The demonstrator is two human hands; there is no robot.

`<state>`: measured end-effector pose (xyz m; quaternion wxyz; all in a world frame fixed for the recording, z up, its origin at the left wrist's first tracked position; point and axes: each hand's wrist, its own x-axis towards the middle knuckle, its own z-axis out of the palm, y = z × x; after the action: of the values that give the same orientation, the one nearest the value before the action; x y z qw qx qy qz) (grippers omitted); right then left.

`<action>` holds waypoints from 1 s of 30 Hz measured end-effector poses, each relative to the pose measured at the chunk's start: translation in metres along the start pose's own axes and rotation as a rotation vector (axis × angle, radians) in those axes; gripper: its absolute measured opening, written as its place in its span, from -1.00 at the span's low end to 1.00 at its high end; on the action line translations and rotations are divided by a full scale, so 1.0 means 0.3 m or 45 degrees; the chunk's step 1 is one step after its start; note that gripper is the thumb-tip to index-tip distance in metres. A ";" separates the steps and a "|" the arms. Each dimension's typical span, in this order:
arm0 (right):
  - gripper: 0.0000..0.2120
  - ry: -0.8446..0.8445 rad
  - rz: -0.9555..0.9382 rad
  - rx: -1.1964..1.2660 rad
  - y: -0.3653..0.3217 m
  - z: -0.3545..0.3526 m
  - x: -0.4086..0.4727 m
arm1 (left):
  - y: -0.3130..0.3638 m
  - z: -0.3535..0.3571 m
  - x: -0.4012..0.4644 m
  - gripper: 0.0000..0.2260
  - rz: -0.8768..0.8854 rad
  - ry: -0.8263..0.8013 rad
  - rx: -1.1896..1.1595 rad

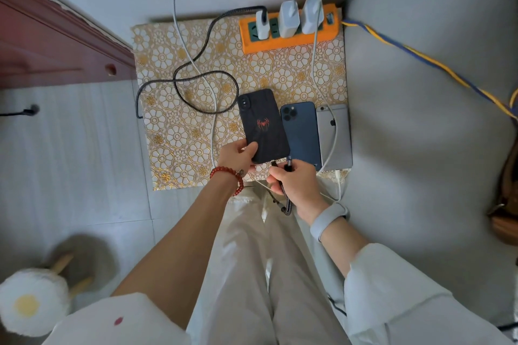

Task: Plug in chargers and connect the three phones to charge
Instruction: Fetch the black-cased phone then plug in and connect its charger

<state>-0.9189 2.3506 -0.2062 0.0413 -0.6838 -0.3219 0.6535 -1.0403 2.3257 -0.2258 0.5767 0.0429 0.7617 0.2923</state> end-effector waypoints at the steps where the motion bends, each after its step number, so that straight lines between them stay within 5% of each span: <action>1: -0.79 0.003 -0.005 -0.006 -0.002 0.006 0.001 | 0.003 -0.006 0.001 -0.79 0.006 -0.003 0.012; 9: -0.74 0.056 -0.004 0.026 0.020 0.035 0.019 | -0.009 -0.007 0.004 -0.80 0.082 0.044 0.105; 16: -0.80 0.046 0.010 -0.266 0.114 0.019 0.013 | -0.093 0.006 -0.009 -0.76 0.031 0.003 0.279; 24: -0.82 0.086 0.039 -0.392 0.171 -0.043 0.023 | -0.088 0.062 -0.056 -0.78 0.076 0.271 0.829; 30: -0.78 0.199 -0.116 -0.719 0.137 -0.058 0.015 | -0.083 0.071 -0.090 -0.69 0.163 0.179 0.773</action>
<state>-0.8872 2.3268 -0.2273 -0.0965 -0.7012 -0.5172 0.4812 -1.0052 2.3027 -0.2188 0.4639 0.2405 0.8479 0.0895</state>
